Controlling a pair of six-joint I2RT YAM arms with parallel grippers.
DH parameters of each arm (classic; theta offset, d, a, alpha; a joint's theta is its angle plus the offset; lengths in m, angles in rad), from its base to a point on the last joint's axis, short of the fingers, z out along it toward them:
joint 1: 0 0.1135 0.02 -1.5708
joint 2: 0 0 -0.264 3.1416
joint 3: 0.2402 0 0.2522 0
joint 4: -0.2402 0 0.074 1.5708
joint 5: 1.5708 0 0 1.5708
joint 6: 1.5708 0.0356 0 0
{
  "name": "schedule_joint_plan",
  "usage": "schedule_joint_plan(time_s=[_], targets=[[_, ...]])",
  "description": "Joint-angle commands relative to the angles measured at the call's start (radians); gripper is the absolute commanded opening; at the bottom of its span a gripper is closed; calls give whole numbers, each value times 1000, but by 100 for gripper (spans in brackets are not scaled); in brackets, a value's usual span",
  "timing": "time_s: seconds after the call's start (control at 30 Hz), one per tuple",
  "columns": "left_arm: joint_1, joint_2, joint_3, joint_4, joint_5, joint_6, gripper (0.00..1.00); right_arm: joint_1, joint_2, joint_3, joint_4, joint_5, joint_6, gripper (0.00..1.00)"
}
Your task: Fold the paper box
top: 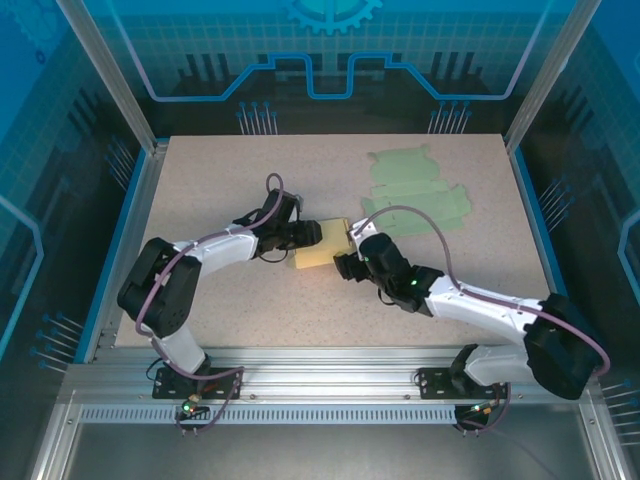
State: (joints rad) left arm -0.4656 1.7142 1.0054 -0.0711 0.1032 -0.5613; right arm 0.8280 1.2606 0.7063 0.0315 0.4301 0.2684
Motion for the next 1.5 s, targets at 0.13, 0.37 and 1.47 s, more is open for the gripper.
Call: schedule_joint_plan(time_s=[0.13,0.37,1.47], targets=[[4,23,-49,28,-4,-36,53,-117,106,239,-309,-169,151,77],[3,-10,-47,62,-3,-63,55,-233,362,422,-398,-346,174,75],[46,65,64,-159,-184,-46,54,-356,649,463,-271,-643,203,47]])
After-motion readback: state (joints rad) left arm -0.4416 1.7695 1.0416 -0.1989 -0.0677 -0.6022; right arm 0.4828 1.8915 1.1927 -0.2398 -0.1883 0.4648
